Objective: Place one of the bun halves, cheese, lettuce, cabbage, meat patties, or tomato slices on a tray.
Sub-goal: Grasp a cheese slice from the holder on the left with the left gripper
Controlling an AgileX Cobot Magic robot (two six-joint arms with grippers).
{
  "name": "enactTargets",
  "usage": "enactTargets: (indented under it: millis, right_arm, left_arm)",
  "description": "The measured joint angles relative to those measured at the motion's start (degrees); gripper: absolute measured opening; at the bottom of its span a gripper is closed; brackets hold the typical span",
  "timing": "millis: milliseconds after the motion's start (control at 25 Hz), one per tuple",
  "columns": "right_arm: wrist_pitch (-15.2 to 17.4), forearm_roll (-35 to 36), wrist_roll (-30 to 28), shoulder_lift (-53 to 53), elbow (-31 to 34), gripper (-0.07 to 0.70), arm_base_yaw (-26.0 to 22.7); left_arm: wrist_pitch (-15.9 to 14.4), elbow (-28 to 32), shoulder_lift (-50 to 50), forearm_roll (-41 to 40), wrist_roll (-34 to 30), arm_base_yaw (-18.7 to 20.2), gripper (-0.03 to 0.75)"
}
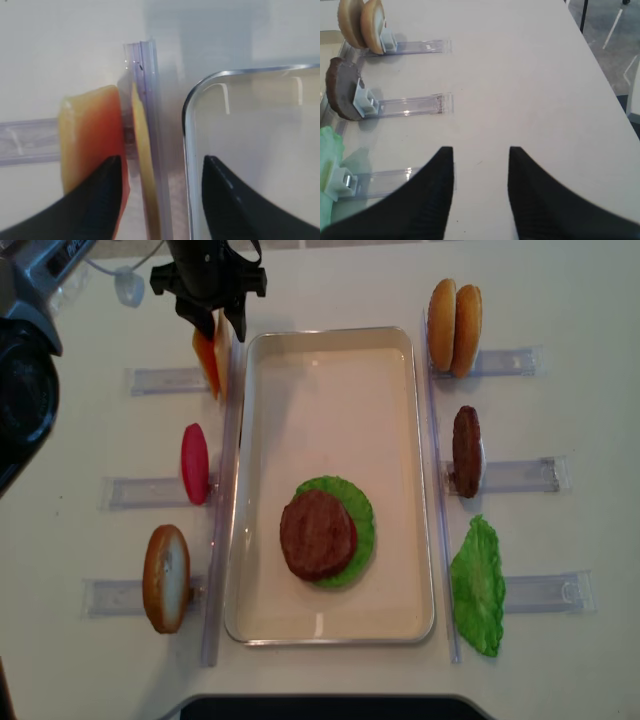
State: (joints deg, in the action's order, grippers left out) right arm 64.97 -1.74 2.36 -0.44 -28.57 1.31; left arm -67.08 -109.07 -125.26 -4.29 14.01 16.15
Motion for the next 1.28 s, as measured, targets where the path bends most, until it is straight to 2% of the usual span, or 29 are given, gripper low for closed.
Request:
enactTargets:
  millis: [560,680,800,1080,1280]
  right_arm:
    - [0.0,0.0,0.0,0.0,0.0,0.286,0.0]
    - [0.0,0.0,0.0,0.0,0.0,0.286,0.0]
    - [0.0,0.0,0.0,0.0,0.0,0.286,0.0]
    - [0.0,0.0,0.0,0.0,0.0,0.286,0.0]
    - [0.0,0.0,0.0,0.0,0.0,0.286,0.0]
  left_arm:
    - [-0.8,0.0,-0.7,-0.2,0.0,0.1,0.400]
    - [-1.0,0.0,-0.7,-0.4,0.0,0.4,0.380]
    - [-1.0,0.0,-0.7,-0.4,0.0,0.5,0.313]
    - [-1.6,0.0,-0.7,-0.6,0.0,0.5,0.063]
    - [-2.1,0.0,-0.7,-0.9,0.0,0.5,0.036]
